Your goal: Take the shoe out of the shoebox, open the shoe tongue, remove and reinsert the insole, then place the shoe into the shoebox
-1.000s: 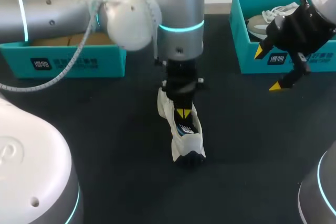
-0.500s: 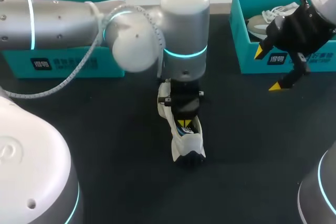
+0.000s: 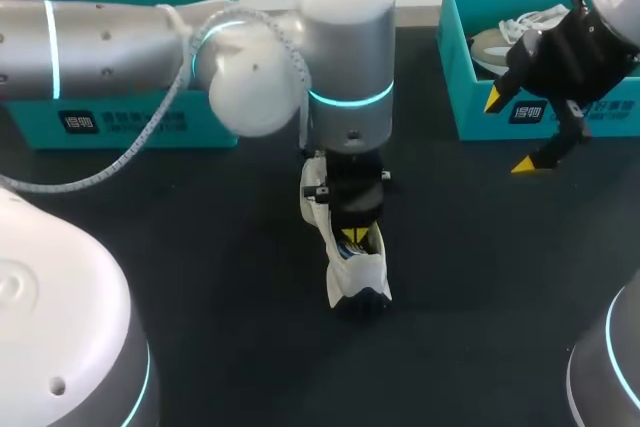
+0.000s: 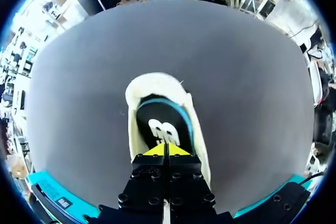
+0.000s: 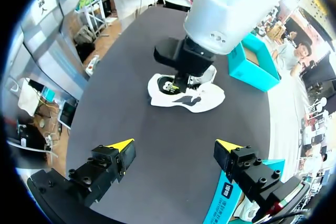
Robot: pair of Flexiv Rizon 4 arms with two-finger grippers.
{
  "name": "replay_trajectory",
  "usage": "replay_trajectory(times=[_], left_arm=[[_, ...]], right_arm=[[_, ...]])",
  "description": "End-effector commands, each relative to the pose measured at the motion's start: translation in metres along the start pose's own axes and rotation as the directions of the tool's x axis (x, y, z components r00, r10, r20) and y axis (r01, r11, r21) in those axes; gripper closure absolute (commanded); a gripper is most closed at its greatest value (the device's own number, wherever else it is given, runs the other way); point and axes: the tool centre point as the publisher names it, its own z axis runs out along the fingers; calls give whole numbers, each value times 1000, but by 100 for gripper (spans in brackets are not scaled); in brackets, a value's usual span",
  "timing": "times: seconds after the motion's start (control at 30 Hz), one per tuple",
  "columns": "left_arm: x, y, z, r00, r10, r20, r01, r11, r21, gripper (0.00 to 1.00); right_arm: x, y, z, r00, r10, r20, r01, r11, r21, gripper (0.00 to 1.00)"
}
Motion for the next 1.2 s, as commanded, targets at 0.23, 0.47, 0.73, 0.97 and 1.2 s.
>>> replay_trajectory(times=[0.23, 0.47, 0.73, 0.97, 1.2], left_arm=[[-2, -11, 21, 1000, 15, -20, -15, 1000, 22, 100], [-4, -7, 44, 1000, -29, -4, 29, 1000, -2, 100], [5, -7, 12, 998, -38, 51, 39, 999, -24, 100], [13, -16, 13, 999, -29, 34, 29, 1000, 4, 100], [10, -21, 37, 1000, -11, 18, 11, 1000, 9, 100]], right_arm=[[-2, 0, 1, 1000, 1, -3, -1, 1000, 2, 0], [-2, 0, 1, 1000, 1, -3, -1, 1000, 2, 0], [-2, 0, 1, 1000, 1, -3, -1, 1000, 2, 0], [-2, 0, 1, 1000, 1, -3, -1, 1000, 2, 0], [-2, 0, 1, 1000, 1, -3, -1, 1000, 2, 0]])
